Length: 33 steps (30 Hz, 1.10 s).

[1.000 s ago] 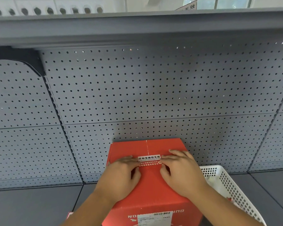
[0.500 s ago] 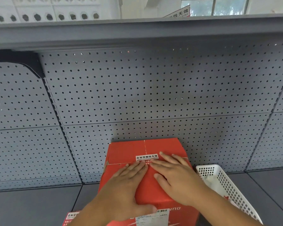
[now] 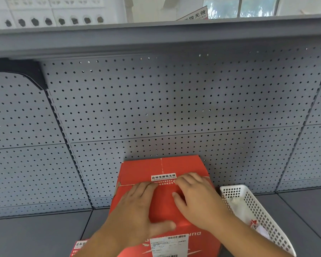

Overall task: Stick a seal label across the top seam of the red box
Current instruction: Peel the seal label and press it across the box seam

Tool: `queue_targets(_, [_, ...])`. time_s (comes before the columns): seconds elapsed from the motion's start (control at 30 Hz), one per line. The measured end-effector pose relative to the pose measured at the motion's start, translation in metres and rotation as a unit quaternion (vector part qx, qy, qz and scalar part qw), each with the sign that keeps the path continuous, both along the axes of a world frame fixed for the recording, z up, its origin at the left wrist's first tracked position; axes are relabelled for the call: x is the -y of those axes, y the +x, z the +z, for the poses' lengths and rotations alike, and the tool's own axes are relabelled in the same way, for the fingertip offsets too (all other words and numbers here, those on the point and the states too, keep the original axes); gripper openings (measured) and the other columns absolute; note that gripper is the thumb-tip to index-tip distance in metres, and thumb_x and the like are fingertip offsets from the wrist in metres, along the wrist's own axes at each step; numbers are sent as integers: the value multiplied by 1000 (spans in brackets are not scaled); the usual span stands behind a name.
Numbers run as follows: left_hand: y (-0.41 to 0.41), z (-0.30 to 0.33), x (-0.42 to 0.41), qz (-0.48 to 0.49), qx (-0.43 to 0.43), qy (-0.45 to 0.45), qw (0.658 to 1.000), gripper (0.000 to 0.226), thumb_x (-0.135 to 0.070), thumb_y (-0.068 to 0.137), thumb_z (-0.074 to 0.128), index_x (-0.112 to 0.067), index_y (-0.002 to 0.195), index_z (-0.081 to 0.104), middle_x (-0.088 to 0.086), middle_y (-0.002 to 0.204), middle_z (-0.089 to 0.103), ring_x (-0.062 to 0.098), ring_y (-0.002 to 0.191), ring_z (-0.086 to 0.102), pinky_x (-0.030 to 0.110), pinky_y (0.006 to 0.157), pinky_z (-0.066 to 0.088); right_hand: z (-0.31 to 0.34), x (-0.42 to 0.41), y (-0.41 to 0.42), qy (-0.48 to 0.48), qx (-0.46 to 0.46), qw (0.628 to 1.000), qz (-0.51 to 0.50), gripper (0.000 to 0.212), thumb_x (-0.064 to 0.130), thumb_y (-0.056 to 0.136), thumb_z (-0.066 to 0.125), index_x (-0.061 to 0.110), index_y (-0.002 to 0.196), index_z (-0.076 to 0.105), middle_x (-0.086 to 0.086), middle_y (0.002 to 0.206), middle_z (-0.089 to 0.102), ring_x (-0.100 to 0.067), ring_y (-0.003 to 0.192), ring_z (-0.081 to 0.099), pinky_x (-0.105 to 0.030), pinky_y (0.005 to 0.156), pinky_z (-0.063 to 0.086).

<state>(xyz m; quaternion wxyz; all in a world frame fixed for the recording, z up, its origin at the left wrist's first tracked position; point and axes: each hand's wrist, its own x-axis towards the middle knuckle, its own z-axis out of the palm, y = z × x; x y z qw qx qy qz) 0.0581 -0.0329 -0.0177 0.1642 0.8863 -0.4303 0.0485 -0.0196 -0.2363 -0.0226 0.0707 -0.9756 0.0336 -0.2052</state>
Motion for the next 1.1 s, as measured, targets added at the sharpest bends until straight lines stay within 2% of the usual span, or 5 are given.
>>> queue_targets(0.2, [24,8,23,32,-21,61,997,65,-67,98,22,-40,157,15,-18,166,6,6,152,0,30,117,-3,2,0,21,31,-131,990,33,62,54,101,17,32,159,18,18,167,12,-4,152,-4,-41,124,-5])
queue_targets(0.37, [30,-5,21,44,11,61,997,55,-47,105,24,-35,158,15,-16,167,12,3,151,4,23,114,-4,-3,1,21,31,-148,989,2,66,55,102,19,24,160,17,9,168,15,-8,153,1,-37,124,-4])
queue_targets(0.73, [36,-7,21,25,-5,46,999,59,-53,100,19,-36,157,21,-21,163,8,0,149,4,35,121,5,-1,-1,15,33,-97,995,8,61,52,103,25,24,157,29,7,165,27,-11,153,9,-38,125,1])
queue_targets(0.87, [37,-10,21,-12,21,21,999,64,-50,89,15,-43,146,43,-19,157,37,10,143,35,37,118,27,-3,3,4,11,-116,991,68,57,53,104,20,33,157,26,20,164,22,-2,152,-1,-42,125,-3])
queue_targets(1.1, [24,-19,16,37,90,-85,992,22,-31,90,65,-23,106,78,-5,114,77,14,112,68,23,97,44,-8,4,-7,17,-85,996,29,61,56,100,21,32,155,33,20,162,29,-5,152,7,-39,125,0])
